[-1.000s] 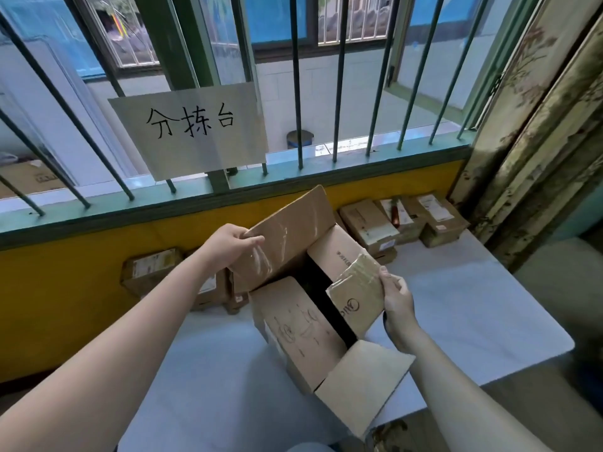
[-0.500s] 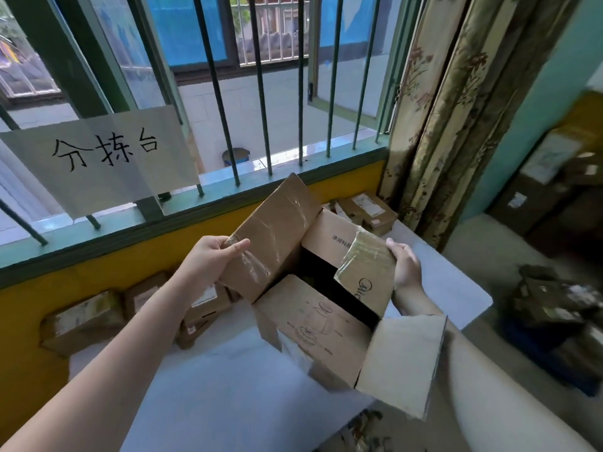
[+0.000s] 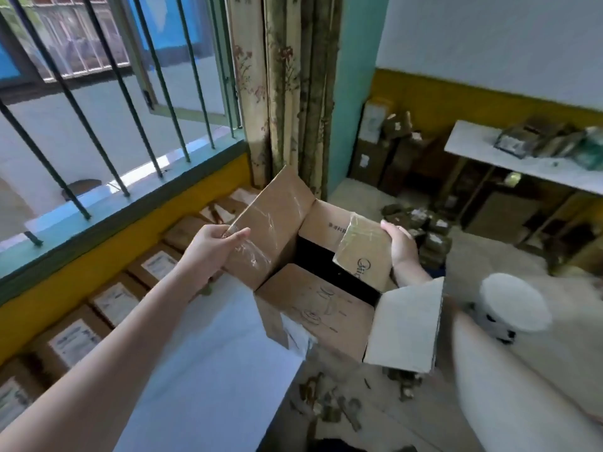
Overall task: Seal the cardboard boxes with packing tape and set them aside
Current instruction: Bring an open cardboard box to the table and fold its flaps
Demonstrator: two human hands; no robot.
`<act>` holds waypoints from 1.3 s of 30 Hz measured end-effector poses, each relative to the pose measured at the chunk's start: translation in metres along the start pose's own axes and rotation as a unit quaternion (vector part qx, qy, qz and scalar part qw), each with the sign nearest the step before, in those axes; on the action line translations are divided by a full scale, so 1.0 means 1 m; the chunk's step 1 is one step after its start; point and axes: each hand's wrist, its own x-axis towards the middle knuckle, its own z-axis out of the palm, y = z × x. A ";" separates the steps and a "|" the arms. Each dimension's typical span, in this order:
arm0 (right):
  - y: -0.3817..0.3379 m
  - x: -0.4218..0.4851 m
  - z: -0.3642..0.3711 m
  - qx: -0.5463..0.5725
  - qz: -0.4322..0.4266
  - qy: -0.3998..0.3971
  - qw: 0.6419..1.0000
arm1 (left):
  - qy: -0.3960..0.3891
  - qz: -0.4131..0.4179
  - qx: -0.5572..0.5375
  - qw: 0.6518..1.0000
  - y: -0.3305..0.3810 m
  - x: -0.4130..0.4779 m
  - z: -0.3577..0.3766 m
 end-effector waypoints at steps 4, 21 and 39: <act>-0.004 0.019 -0.060 -0.008 0.014 0.043 0.999 | -0.046 0.033 0.028 0.998 0.023 0.019 0.056; -0.024 0.190 -0.287 0.045 0.029 0.194 0.979 | -0.181 0.116 0.073 0.974 0.135 0.131 0.345; -0.064 0.428 -0.330 0.111 0.017 0.317 0.942 | -0.311 0.158 0.114 0.930 0.237 0.382 0.544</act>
